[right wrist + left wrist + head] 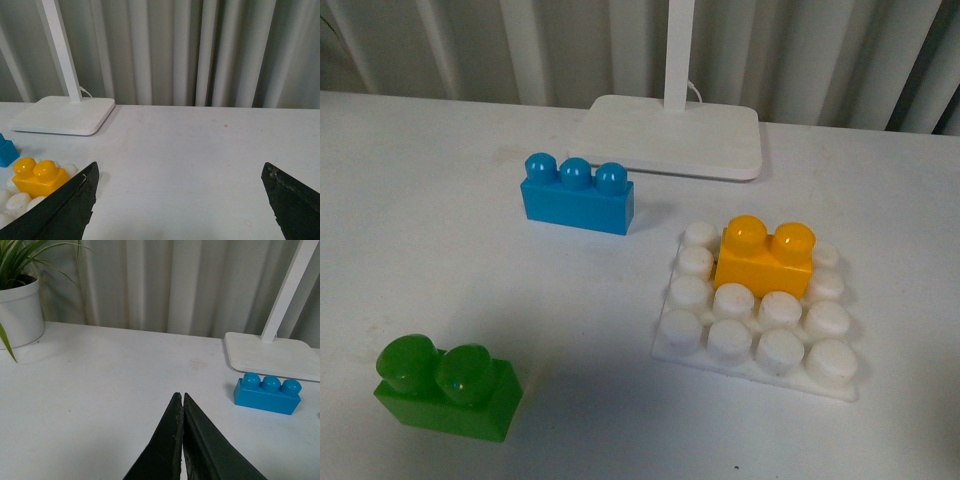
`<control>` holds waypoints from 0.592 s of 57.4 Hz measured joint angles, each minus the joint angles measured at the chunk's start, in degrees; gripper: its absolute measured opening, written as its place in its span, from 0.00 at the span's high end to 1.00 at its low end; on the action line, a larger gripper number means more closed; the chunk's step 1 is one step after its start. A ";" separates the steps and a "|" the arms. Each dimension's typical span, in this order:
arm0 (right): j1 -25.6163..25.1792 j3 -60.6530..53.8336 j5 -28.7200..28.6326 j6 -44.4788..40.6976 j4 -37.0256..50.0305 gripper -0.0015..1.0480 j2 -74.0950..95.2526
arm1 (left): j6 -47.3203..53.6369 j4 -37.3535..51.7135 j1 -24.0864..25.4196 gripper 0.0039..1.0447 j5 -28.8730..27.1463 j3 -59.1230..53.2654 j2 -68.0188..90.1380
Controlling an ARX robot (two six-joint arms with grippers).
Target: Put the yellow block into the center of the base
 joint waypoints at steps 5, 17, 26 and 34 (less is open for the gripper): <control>0.00 0.00 0.00 0.00 0.00 0.09 0.00 | 0.00 -1.29 0.00 0.97 0.02 -0.68 -2.05; 0.00 0.00 0.00 -0.02 0.00 0.09 0.00 | -0.02 -4.44 0.00 0.97 0.00 -1.97 -6.45; 0.00 0.00 -0.02 -0.02 -0.02 0.09 0.00 | -0.02 -4.76 0.00 0.97 0.07 -3.34 -9.05; 0.00 0.00 -0.02 0.00 -0.02 0.09 0.00 | -0.02 -7.48 0.00 0.97 0.00 -3.34 -11.91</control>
